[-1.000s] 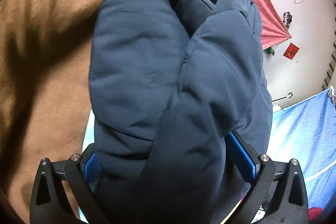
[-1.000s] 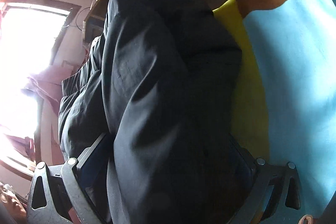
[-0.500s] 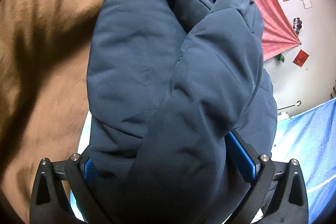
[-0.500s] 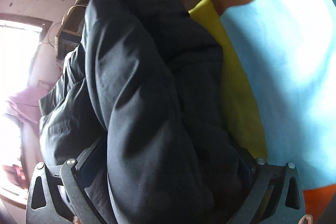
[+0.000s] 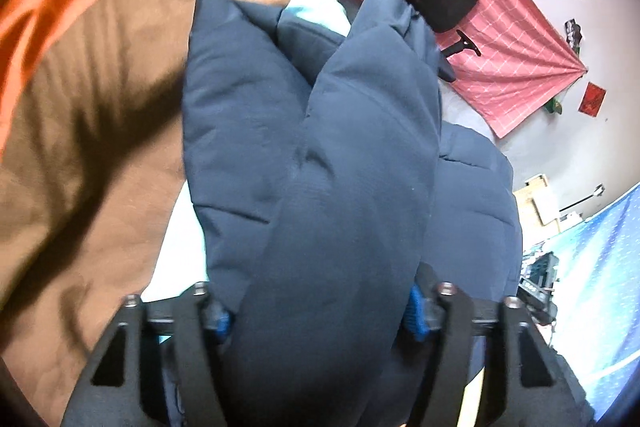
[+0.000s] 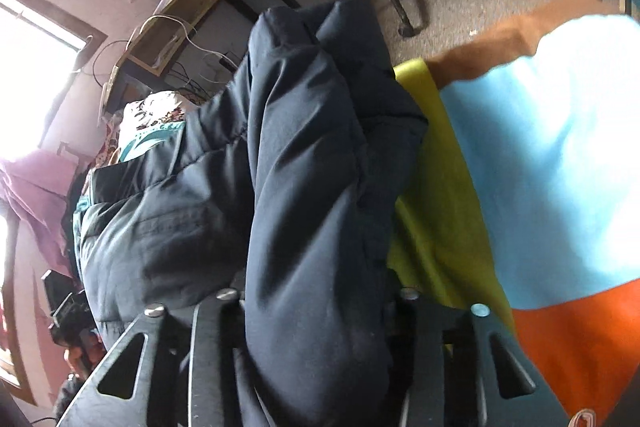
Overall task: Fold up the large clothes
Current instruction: 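Grasp the folded jacket bundle with the left gripper while the right gripper grasps it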
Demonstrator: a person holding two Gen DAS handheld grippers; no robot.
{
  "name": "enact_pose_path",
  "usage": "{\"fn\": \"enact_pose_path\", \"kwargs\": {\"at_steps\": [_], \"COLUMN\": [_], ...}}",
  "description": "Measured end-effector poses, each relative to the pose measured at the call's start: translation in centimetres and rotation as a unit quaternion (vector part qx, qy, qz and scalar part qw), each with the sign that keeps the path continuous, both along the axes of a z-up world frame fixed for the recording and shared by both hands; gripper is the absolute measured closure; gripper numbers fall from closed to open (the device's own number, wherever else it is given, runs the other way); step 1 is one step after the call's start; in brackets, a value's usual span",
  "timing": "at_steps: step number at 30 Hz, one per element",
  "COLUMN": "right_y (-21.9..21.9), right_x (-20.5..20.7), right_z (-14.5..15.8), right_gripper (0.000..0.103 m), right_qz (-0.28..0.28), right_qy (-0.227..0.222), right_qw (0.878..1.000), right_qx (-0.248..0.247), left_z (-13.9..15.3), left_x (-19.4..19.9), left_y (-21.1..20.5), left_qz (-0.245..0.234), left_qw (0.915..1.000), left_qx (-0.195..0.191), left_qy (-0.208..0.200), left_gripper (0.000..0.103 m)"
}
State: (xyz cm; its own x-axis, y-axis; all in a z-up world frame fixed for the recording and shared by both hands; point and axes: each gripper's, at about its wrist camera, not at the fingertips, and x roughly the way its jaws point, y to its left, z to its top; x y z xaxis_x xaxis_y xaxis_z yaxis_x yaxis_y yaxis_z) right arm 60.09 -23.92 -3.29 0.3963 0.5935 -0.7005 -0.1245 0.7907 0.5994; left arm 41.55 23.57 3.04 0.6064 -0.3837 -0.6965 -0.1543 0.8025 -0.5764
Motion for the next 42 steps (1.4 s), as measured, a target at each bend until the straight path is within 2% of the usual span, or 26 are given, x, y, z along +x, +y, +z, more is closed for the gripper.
{"fn": "enact_pose_path", "kwargs": {"at_steps": [4, 7, 13, 17, 23, 30, 39, 42], "right_y": [0.6, 1.3, 2.8, 2.2, 1.5, 0.7, -0.5, -1.1], "right_x": [-0.8, -1.3, -3.0, -5.4, -8.0, -11.2, -12.4, -11.9], "right_z": [2.3, 4.3, 8.9, 11.3, 12.5, 11.0, 4.9, 3.3], "right_gripper": [0.076, 0.078, 0.079, 0.079, 0.079, 0.079, 0.078, 0.074], "right_qz": [-0.013, -0.010, 0.005, 0.012, 0.012, 0.012, -0.025, -0.042], "right_qy": [-0.028, -0.052, -0.082, -0.101, -0.102, -0.090, -0.069, -0.060], "right_qw": [0.999, 0.998, 0.996, 0.994, 0.994, 0.996, 0.997, 0.997], "right_qx": [0.014, 0.023, 0.033, 0.046, 0.047, 0.026, 0.007, 0.008], "left_z": [0.8, 1.7, 4.8, 6.8, 9.0, 8.4, 1.5, 0.2], "left_x": [-0.8, -1.9, -5.0, -7.1, -9.3, -10.6, -11.2, -11.0], "left_y": [-2.2, -3.0, -4.2, -4.9, -7.1, -8.6, -8.0, -7.0], "left_qz": [0.016, 0.026, 0.031, 0.024, 0.009, -0.003, 0.016, 0.026], "left_qw": [0.9996, 0.9991, 0.9981, 0.9973, 0.9953, 0.9959, 0.9989, 0.9993], "left_qx": [0.023, 0.032, 0.042, 0.053, 0.079, 0.082, 0.043, 0.027], "left_qy": [0.003, -0.007, -0.032, -0.045, -0.054, -0.039, -0.012, -0.005], "left_gripper": [0.069, 0.077, 0.080, 0.080, 0.080, 0.080, 0.080, 0.079]}}
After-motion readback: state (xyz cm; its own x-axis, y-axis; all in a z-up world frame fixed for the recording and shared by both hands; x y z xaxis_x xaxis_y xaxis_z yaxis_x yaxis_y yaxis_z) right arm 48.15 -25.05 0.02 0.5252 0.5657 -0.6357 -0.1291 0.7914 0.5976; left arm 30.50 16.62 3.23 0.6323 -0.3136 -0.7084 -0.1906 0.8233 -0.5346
